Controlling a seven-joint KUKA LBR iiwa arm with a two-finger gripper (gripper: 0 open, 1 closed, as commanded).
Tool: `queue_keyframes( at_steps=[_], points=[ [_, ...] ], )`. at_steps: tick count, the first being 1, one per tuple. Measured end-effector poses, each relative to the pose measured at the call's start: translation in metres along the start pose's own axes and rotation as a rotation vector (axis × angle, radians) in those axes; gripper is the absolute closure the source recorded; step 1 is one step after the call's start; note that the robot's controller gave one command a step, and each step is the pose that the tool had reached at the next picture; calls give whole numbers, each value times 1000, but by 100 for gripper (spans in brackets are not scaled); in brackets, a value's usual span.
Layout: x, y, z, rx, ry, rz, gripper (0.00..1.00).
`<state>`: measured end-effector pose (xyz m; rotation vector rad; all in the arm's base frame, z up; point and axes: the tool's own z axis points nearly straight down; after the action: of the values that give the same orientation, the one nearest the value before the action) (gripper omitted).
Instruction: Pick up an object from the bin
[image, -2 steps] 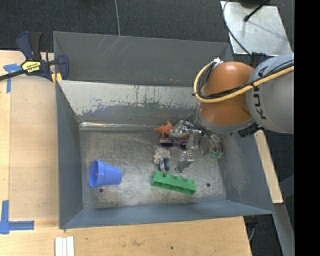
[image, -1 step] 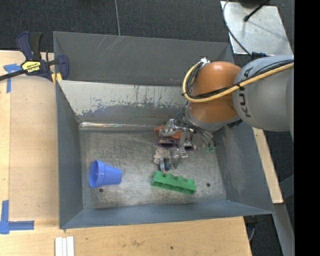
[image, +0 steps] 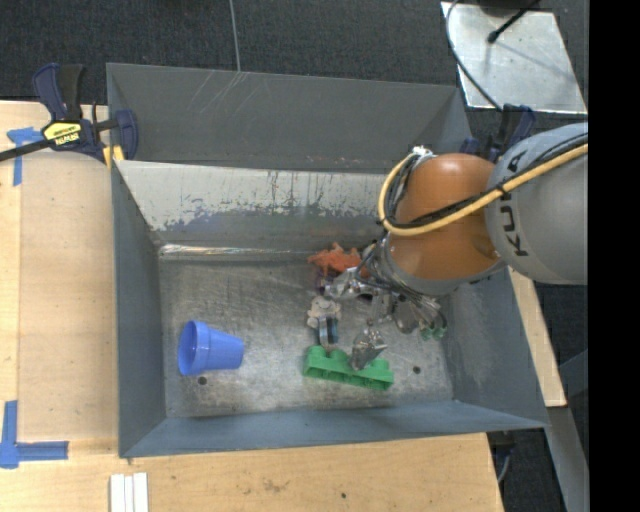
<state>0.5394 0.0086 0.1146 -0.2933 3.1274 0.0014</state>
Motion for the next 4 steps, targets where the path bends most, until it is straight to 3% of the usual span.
queue_keyframes(
  at_steps=[1, 2, 3, 4],
  points=[
    [-47, 12, 6, 2, -3, -174, 0],
    [1, 10, 29, 1, -6, -48, 0],
    [-54, -18, 39, -2, 3, -375, 100],
    [-55, -19, 39, -1, -2, -372, 100]
  ],
)
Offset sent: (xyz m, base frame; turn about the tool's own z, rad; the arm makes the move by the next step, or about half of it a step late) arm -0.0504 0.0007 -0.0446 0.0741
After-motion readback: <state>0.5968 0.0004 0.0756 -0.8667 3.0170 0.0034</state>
